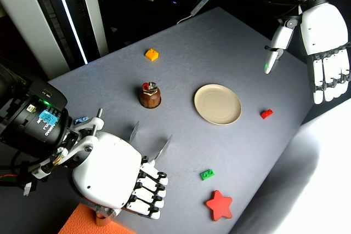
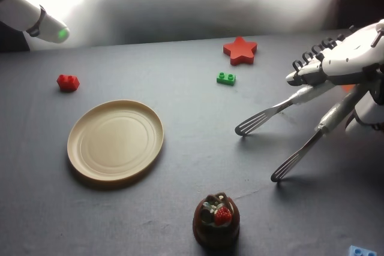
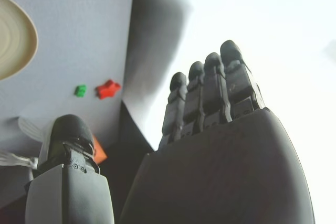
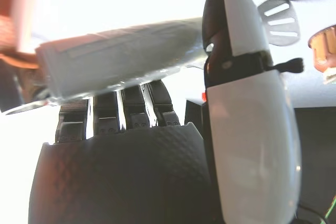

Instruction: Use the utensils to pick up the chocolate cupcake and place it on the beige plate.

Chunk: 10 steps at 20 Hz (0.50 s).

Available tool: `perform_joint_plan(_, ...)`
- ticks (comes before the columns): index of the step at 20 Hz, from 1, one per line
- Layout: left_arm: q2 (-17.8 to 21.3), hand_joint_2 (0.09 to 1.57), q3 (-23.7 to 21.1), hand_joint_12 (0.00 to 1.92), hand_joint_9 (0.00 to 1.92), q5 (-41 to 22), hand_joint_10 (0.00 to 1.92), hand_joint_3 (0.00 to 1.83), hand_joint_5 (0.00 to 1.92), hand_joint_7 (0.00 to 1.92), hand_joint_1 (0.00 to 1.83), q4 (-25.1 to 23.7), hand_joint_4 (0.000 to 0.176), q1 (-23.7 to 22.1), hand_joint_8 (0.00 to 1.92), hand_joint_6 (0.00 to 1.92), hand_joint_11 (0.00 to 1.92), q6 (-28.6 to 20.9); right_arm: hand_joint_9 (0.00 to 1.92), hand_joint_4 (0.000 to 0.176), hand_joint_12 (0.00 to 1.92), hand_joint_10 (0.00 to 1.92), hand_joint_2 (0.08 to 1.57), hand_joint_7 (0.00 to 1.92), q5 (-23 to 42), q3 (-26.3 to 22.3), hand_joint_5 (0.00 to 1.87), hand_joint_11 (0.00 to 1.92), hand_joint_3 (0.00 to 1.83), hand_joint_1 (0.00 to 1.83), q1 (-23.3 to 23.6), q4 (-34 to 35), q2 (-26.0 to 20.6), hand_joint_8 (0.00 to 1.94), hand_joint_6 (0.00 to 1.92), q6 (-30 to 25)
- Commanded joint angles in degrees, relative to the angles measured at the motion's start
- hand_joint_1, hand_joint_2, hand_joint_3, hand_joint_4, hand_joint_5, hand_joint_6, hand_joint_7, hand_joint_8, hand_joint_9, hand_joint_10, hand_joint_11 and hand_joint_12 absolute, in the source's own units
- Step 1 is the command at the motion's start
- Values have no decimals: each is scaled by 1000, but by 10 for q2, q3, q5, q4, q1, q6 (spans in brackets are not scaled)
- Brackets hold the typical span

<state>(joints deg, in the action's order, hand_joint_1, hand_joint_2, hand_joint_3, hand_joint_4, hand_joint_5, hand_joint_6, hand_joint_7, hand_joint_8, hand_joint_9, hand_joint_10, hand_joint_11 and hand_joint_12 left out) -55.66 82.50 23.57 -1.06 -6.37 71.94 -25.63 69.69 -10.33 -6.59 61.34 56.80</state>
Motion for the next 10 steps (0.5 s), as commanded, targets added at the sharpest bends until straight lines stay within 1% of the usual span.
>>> perform_joint_plan(1, 6, 1095, 3, 222, 61, -56, 1, 0, 113, 78, 354, -3, 0, -10, 2, 2, 0, 1, 0, 0, 65, 0, 1019, 0, 43, 3, 0, 25, 0, 988, 1, -4, -3, 0, 0, 0)
perform_joint_plan(4, 6, 1098, 1, 215, 56, -56, 2, 0, 108, 77, 336, -3, 0, -10, 1, 0, 0, 1, 0, 0, 74, 0, 1021, 0, 42, 3, 0, 26, 0, 988, 3, -4, -3, 0, 0, 0)
perform_joint_plan(5, 6, 1104, 1, 169, 41, -56, 1, 2, 88, 57, 325, -3, 0, -10, 1, 0, 0, 1, 31, 0, 254, 0, 1029, 13, 40, 3, 31, 4, 0, 991, 4, -4, -3, 0, 0, -1)
perform_joint_plan(6, 6, 1107, 1, 131, 34, -56, 0, 2, 84, 45, 332, -3, 0, -10, 1, 0, 0, 1, 30, 0, 309, 0, 1035, 2, 37, 3, 26, 0, 0, 982, 5, -4, -4, 0, 0, -4)
perform_joint_plan(7, 6, 1108, 1, 123, 33, -56, 0, 2, 83, 43, 333, -3, 0, -11, 1, 0, 0, 1, 29, 0, 320, 0, 1037, 0, 33, 3, 24, 0, 0, 980, 5, -4, -4, 0, 0, -8)
perform_joint_plan(8, 6, 1099, 1, 183, 49, -56, 2, 0, 82, 60, 313, -3, 0, -11, 2, 0, 0, 1, 44, 0, 387, 3, 1040, 0, 31, 3, 19, 0, 0, 995, 5, -4, -3, 0, 1, -10)
perform_joint_plan(9, 6, 1099, 2, 183, 49, -56, 2, 0, 82, 60, 313, -3, 0, -11, 2, 0, 0, 1, 44, 0, 387, 3, 1040, 0, 31, 3, 19, 0, 0, 995, 6, -4, -3, 0, 1, -10)
perform_joint_plan(10, 6, 1100, 2, 189, 53, -56, 3, 0, 83, 63, 311, -3, 0, -11, 2, 1, 0, 1, 58, 0, 458, 5, 1037, 2, 30, 3, 21, 0, 0, 989, 6, -4, -4, 0, 1, -10)
